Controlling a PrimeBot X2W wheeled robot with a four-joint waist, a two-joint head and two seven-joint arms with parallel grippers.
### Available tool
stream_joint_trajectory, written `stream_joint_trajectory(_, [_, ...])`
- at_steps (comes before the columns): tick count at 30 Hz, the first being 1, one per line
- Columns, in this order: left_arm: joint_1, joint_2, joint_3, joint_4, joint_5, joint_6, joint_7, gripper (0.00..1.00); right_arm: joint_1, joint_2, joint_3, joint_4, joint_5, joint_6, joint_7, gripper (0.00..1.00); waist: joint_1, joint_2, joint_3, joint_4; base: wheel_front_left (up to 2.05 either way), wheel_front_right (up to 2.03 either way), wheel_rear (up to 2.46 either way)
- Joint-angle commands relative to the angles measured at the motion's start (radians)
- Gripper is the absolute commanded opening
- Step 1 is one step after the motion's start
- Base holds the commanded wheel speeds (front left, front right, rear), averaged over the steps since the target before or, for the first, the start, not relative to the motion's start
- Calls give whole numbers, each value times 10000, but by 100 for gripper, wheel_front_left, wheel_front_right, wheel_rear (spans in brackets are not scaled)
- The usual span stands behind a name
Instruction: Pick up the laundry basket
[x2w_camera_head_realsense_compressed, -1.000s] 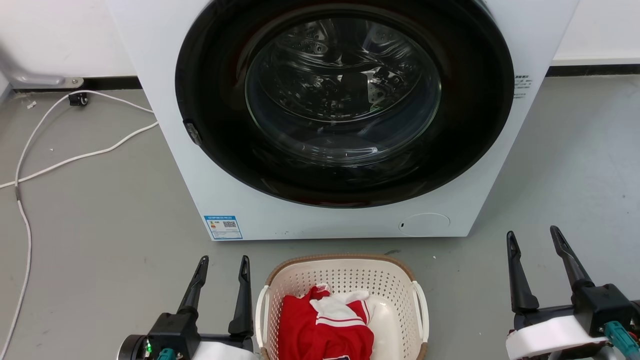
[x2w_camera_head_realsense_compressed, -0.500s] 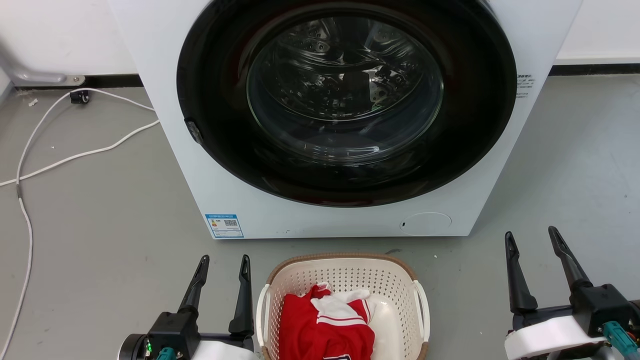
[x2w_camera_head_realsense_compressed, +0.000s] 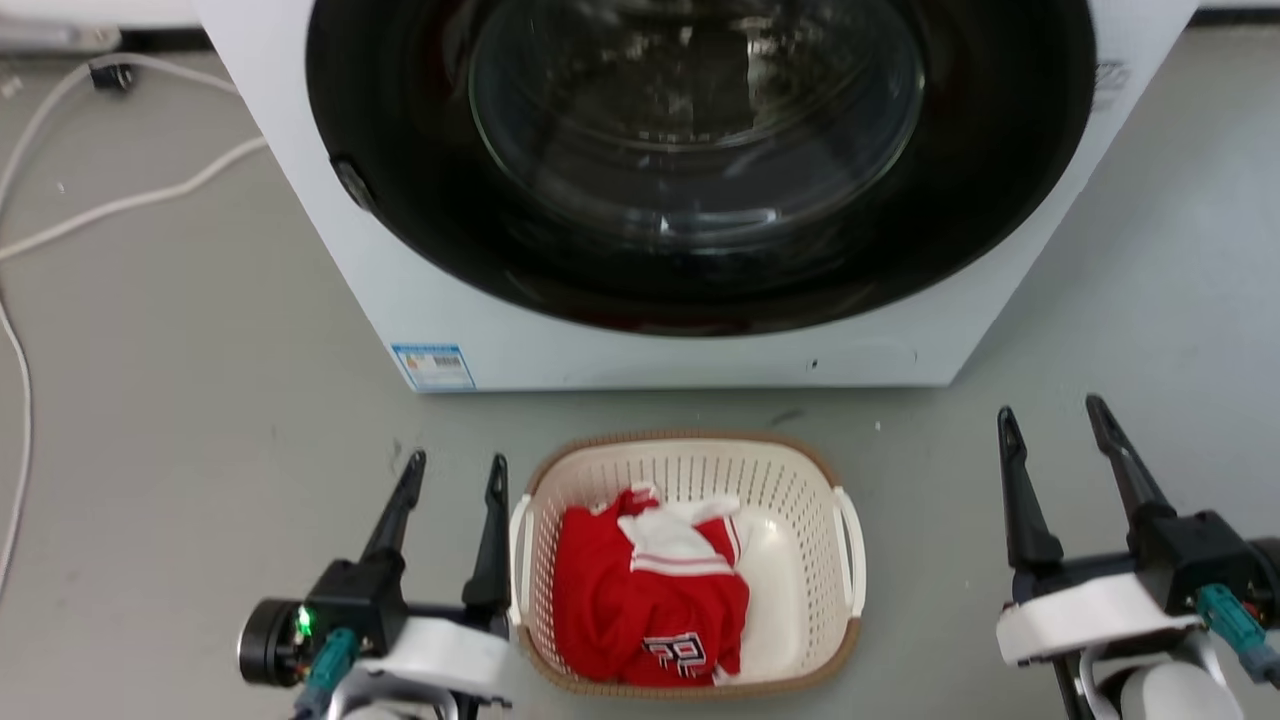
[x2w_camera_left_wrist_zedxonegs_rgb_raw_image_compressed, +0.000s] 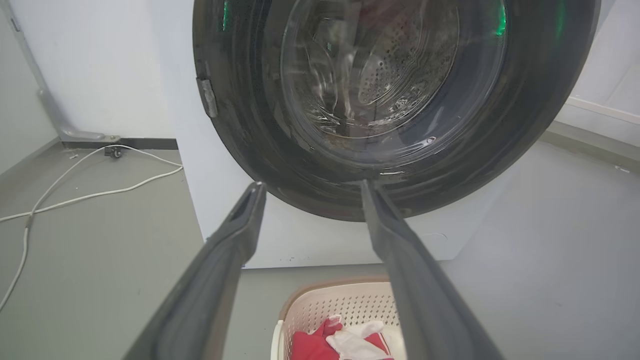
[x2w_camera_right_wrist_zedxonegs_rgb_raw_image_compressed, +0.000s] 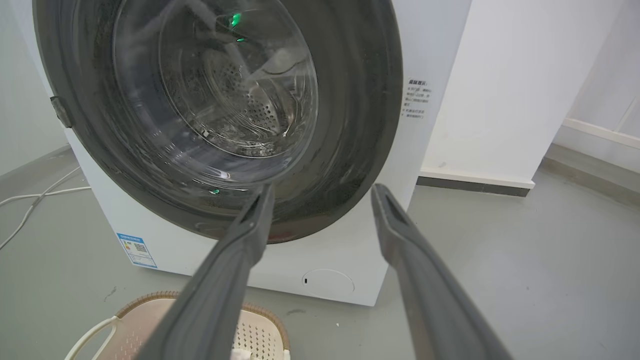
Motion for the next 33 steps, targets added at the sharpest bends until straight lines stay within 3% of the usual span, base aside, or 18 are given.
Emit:
stream_joint_trajectory(1, [-300,-2,99,120,66,-50,-28,100,-285,-16,35,81,-50,-3,-24,100,0,0,873,-22,0,0,0])
stream_joint_trajectory(12, [-2769,396,775,2456,477,-891,-26,100,-2666,-18,519,1863,-298,-4,148,100,0,0,3595,-358,0,0,0])
stream_joint_trajectory(23, [-5768,1409,-31,6328,563,-1275,-28,100,-5045,-9,693,4724,263,-4,1032,100,0,0,5664,-444,0,0,0])
stream_joint_trajectory(33, [-7601,1657,-1339,9009,-302,-1295,188,100,-6547,-10,1292,7083,1100,-4,2285,100,0,0,6401,-352,0,0,0])
